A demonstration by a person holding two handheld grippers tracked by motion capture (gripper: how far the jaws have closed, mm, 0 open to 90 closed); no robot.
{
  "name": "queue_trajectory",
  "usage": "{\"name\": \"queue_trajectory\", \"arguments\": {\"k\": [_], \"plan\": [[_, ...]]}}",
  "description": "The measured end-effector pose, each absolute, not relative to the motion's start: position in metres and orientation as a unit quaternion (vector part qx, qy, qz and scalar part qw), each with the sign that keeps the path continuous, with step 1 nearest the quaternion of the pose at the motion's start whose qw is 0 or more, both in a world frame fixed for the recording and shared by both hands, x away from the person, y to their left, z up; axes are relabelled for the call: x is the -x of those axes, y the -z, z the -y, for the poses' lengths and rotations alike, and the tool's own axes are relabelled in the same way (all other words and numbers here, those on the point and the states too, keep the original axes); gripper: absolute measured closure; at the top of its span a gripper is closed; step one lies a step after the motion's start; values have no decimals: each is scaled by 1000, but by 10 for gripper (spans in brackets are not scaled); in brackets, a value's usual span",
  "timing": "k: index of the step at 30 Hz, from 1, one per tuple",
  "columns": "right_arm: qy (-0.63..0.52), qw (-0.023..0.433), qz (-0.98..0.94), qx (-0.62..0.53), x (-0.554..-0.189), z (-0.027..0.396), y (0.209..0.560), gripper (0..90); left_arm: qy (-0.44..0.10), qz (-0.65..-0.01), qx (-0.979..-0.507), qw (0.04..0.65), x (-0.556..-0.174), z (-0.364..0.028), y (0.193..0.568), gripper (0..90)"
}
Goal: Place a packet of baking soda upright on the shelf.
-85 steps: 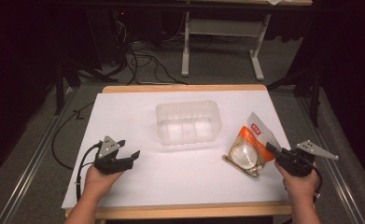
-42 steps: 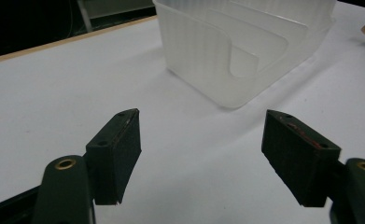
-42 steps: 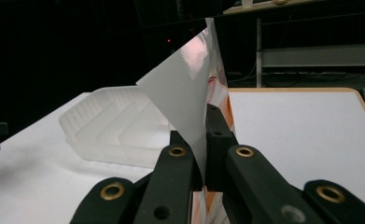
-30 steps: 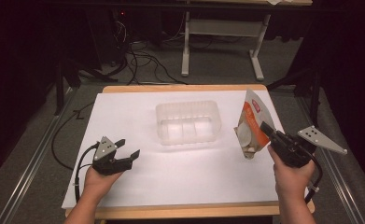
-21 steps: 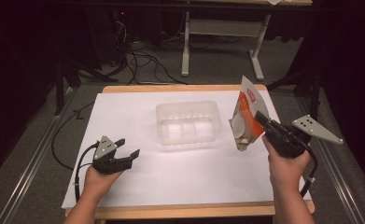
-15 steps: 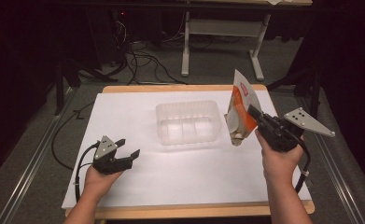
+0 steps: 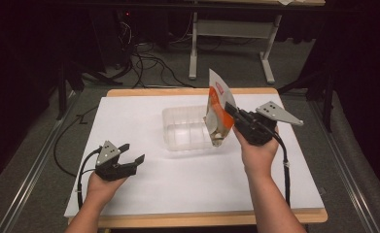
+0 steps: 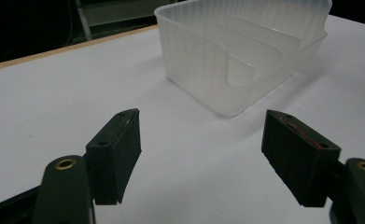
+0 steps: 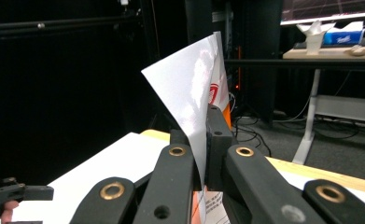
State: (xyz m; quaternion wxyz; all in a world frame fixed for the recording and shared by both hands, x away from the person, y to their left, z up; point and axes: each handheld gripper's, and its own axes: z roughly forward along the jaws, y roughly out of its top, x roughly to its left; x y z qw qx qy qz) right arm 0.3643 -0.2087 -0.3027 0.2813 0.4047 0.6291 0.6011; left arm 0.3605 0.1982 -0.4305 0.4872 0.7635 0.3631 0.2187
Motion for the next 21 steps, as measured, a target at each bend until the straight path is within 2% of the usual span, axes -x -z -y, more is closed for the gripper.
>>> {"name": "queue_trajectory", "arguments": {"k": [7, 21], "plan": [[-592, 276, -639, -406, -392, 188, 315, 900, -214, -365, -763, 489, -361, -198, 431, 287], [-579, 268, -645, -420, -430, 175, 338, 900, -213, -360, -767, 487, -361, -196, 432, 287]]}}
